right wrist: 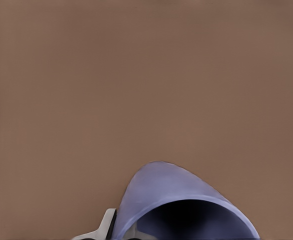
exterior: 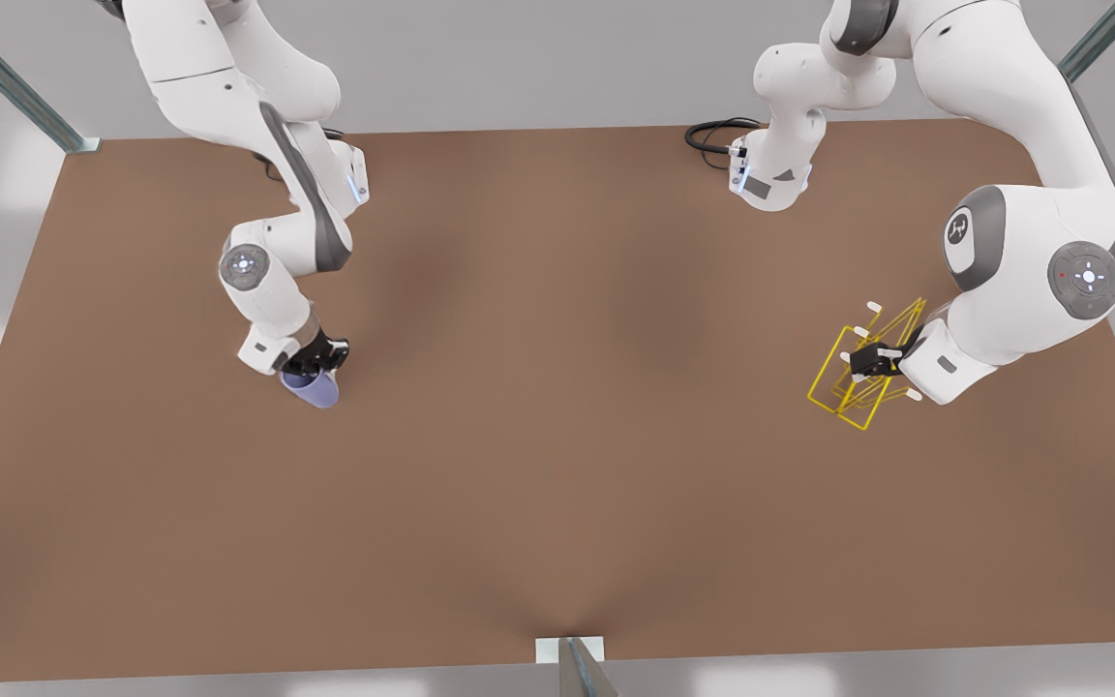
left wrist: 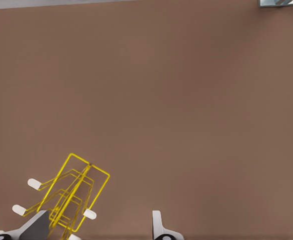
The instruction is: Place the cup on the cup holder
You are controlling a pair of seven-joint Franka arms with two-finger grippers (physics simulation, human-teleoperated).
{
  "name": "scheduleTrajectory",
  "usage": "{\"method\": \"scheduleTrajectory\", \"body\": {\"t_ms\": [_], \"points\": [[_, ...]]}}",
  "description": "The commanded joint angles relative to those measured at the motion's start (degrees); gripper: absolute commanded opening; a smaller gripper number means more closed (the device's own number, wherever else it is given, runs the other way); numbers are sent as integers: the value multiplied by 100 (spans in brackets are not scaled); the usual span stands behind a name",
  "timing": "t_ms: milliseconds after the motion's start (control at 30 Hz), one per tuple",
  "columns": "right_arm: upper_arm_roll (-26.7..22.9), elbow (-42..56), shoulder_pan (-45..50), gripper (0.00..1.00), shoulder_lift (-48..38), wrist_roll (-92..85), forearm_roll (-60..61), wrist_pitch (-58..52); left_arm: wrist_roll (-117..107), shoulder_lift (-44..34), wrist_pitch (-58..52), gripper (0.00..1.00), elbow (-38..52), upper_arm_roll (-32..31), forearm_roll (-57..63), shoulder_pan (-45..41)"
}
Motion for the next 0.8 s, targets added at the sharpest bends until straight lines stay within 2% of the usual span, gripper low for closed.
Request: {"method": "scheduleTrajectory", "body": {"t_ms": [0, 33, 133, 200, 400, 433, 467, 533, 600, 767], "points": [[258, 249, 680, 21, 134, -3, 172, -67, -15, -2, 6, 100, 3, 3, 19, 0], [557, 521, 688, 21, 336, -3, 461, -58, -15, 7, 24, 100, 3, 3, 28, 18], [856, 1014, 1181, 21, 855, -3, 1244, 504, -33, 34, 33, 100, 3, 3, 28, 18], [962, 1365, 1330, 21, 1180, -3, 1630, 672, -42, 42, 41, 100, 3, 3, 37, 18], [979, 2727, 2077, 21, 2041, -275, 4547, 567, -68, 69, 41, 100, 12, 11, 55, 9], [586, 3132, 2077, 21, 2130, -1194, 5888, -687, -68, 69, 41, 100, 12, 11, 55, 9], [514, 3036, 2077, 21, 2112, -2794, 7445, -927, -68, 69, 50, 100, 12, 11, 55, 9], [251, 3149, 2401, 21, 2182, -3333, 8194, -963, -68, 78, 42, 100, 12, 11, 55, 9], [4, 3790, 2885, 21, 2911, -5116, 9707, -1244, -77, 78, 50, 100, 12, 11, 55, 9], [13, 4213, 2982, 21, 3641, -6489, 10587, -2035, -77, 95, 50, 100, 12, 11, 63, 9]]}}
